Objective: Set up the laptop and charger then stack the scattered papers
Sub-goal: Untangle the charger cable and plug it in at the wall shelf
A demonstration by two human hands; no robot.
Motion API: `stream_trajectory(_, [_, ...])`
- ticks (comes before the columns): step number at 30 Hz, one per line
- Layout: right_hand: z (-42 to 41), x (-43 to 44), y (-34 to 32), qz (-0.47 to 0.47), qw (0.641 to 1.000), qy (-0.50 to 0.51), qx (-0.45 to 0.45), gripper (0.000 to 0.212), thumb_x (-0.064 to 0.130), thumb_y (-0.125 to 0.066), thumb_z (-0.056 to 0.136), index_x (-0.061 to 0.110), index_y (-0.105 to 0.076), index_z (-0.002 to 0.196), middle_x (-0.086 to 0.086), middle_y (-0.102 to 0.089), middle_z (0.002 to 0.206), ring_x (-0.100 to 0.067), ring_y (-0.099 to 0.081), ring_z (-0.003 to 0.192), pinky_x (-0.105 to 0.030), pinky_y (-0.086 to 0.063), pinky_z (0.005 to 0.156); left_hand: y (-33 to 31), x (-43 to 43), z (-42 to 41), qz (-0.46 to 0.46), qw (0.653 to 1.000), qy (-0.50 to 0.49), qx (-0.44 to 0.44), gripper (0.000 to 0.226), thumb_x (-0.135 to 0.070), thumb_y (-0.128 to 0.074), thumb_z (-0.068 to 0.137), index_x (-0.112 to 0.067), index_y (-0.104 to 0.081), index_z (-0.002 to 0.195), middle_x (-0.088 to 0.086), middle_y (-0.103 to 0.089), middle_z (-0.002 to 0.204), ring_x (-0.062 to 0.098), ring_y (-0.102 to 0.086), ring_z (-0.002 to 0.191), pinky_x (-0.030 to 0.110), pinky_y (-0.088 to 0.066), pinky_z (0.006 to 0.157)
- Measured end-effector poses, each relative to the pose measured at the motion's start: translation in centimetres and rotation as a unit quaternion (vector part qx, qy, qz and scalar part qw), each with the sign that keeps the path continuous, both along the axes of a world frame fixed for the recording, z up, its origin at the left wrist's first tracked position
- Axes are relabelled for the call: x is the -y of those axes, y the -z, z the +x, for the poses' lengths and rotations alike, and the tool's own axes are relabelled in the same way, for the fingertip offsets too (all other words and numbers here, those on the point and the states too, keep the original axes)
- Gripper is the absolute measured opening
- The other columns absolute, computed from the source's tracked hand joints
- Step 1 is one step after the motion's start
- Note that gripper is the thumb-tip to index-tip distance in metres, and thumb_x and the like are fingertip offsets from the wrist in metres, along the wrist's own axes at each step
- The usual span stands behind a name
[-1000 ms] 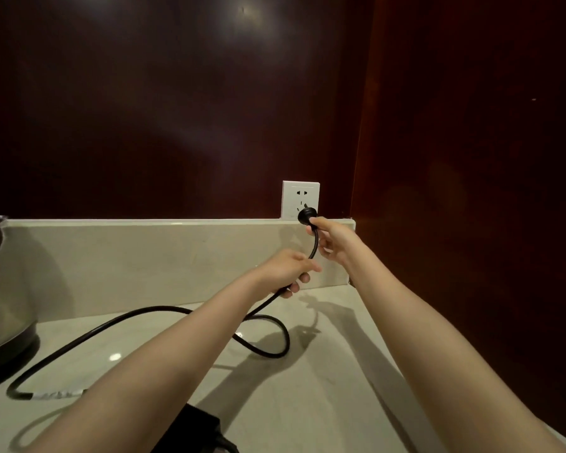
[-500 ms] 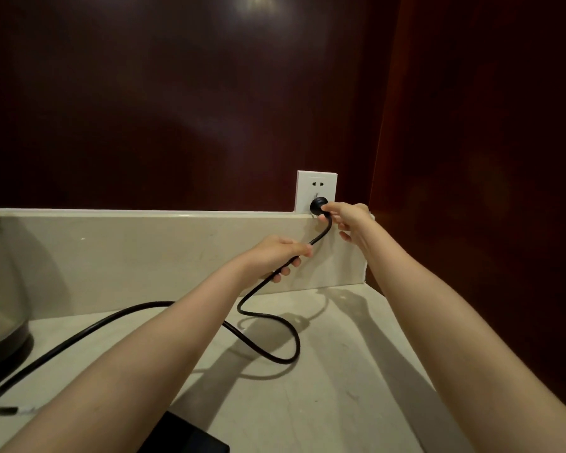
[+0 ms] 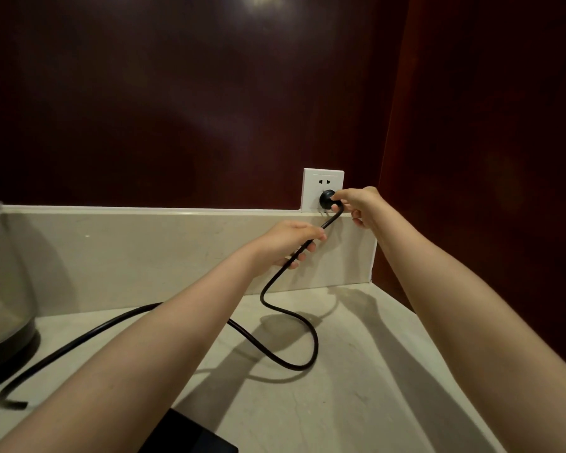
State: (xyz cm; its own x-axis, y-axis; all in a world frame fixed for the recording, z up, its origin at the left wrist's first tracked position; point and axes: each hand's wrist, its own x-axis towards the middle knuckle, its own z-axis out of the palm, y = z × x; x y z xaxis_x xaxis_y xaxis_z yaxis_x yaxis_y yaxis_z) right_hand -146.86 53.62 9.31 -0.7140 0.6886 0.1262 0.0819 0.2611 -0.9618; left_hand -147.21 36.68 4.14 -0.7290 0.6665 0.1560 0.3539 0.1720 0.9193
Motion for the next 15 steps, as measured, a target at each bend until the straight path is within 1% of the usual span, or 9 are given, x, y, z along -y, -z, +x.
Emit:
stream_trajectory(1, [-0.3, 0.0, -0.1, 0.002, 1.000, 0.009, 0.005, 0.017, 0.013, -0.063, 0.087, 0.008, -0.050, 0.098, -0.003, -0.061, 0.075, 0.000, -0.038, 0.019, -0.016, -0.030, 0.042, -0.1, -0.1, 0.1, 0.003, 1.000, 0.002, 0.001, 0.016, -0.032, -0.054, 0.091, -0.021, -0.065, 0.084, -0.005, -0.051, 0.071, 0.009, -0.043, 0.056, 0.018, -0.038, 0.048])
stream_trajectory(3, [-1.3, -0.1, -0.1, 0.001, 1.000, 0.025, -0.001, 0.017, 0.013, -0.066, 0.084, 0.008, -0.050, 0.087, -0.003, -0.063, 0.073, -0.002, -0.053, 0.038, -0.017, -0.034, 0.042, -0.1, -0.2, 0.0, 0.004, 1.000, 0.002, -0.003, 0.013, -0.029, -0.055, 0.090, -0.020, -0.065, 0.090, -0.004, -0.052, 0.071, 0.010, -0.044, 0.056, 0.019, -0.039, 0.048])
stream_trajectory(4, [-1.8, -0.2, -0.1, -0.006, 1.000, 0.030, -0.008, 0.019, 0.013, -0.067, 0.083, 0.007, -0.049, 0.080, -0.003, -0.063, 0.071, -0.005, -0.060, 0.051, -0.018, -0.039, 0.049, -0.1, -0.1, 0.0, 0.004, 1.000, 0.000, -0.004, 0.013, -0.029, -0.055, 0.090, -0.021, -0.065, 0.090, -0.004, -0.052, 0.071, 0.010, -0.045, 0.056, 0.019, -0.039, 0.049])
stream_trajectory(6, [-2.8, -0.4, 0.0, -0.014, 0.999, 0.046, -0.024, 0.027, 0.012, -0.069, 0.080, 0.007, -0.044, 0.072, -0.003, -0.062, 0.068, -0.012, -0.069, 0.076, -0.023, -0.052, 0.073, -0.1, 0.1, -0.2, 0.006, 1.000, -0.003, -0.003, 0.013, -0.029, -0.054, 0.090, -0.023, -0.065, 0.084, -0.004, -0.052, 0.071, 0.011, -0.046, 0.057, 0.021, -0.039, 0.052])
stream_trajectory(7, [-3.1, -0.4, 0.0, -0.016, 0.998, 0.053, -0.031, 0.029, 0.012, -0.071, 0.077, 0.007, -0.044, 0.070, -0.004, -0.064, 0.071, -0.016, -0.070, 0.085, -0.028, -0.053, 0.083, -0.1, 0.3, -0.3, 0.008, 1.000, -0.005, -0.004, 0.014, -0.029, -0.054, 0.090, -0.024, -0.065, 0.083, -0.005, -0.052, 0.071, 0.011, -0.045, 0.057, 0.021, -0.040, 0.053])
stream_trajectory(8, [-3.6, -0.5, 0.1, -0.017, 0.997, 0.062, -0.037, 0.030, 0.012, -0.074, 0.074, 0.007, -0.045, 0.069, -0.006, -0.067, 0.078, -0.020, -0.069, 0.090, -0.032, -0.053, 0.087, 0.0, 0.4, -0.4, 0.010, 1.000, -0.007, -0.004, 0.014, -0.029, -0.054, 0.090, -0.024, -0.064, 0.083, -0.005, -0.052, 0.071, 0.011, -0.045, 0.058, 0.021, -0.040, 0.053])
stream_trajectory(10, [-4.4, -0.8, 0.4, -0.023, 0.995, 0.082, -0.042, 0.029, 0.011, -0.076, 0.068, 0.007, -0.048, 0.068, -0.010, -0.071, 0.094, -0.024, -0.069, 0.092, -0.035, -0.054, 0.086, 0.0, 0.5, -0.5, 0.018, 1.000, -0.009, -0.002, 0.012, -0.029, -0.054, 0.090, -0.023, -0.064, 0.087, -0.005, -0.052, 0.071, 0.009, -0.045, 0.057, 0.020, -0.040, 0.053])
stream_trajectory(13, [-4.6, -0.6, 0.1, -0.052, 0.994, 0.085, -0.048, 0.028, 0.009, -0.074, 0.069, 0.007, -0.047, 0.065, -0.008, -0.072, 0.094, -0.018, -0.069, 0.089, -0.026, -0.050, 0.073, -0.5, 0.3, -0.6, 0.035, 0.999, -0.010, -0.004, 0.012, -0.028, -0.054, 0.091, -0.021, -0.063, 0.093, -0.006, -0.051, 0.070, 0.009, -0.045, 0.057, 0.020, -0.040, 0.054])
stream_trajectory(15, [-4.8, -0.6, -0.2, -0.062, 0.994, 0.078, -0.041, 0.032, 0.012, -0.073, 0.073, 0.007, -0.043, 0.065, -0.006, -0.073, 0.094, -0.014, -0.069, 0.089, -0.025, -0.045, 0.070, -0.9, 0.2, -0.7, 0.035, 0.999, -0.013, -0.011, 0.012, -0.026, -0.053, 0.091, -0.022, -0.064, 0.090, -0.006, -0.052, 0.071, 0.009, -0.046, 0.057, 0.020, -0.040, 0.054])
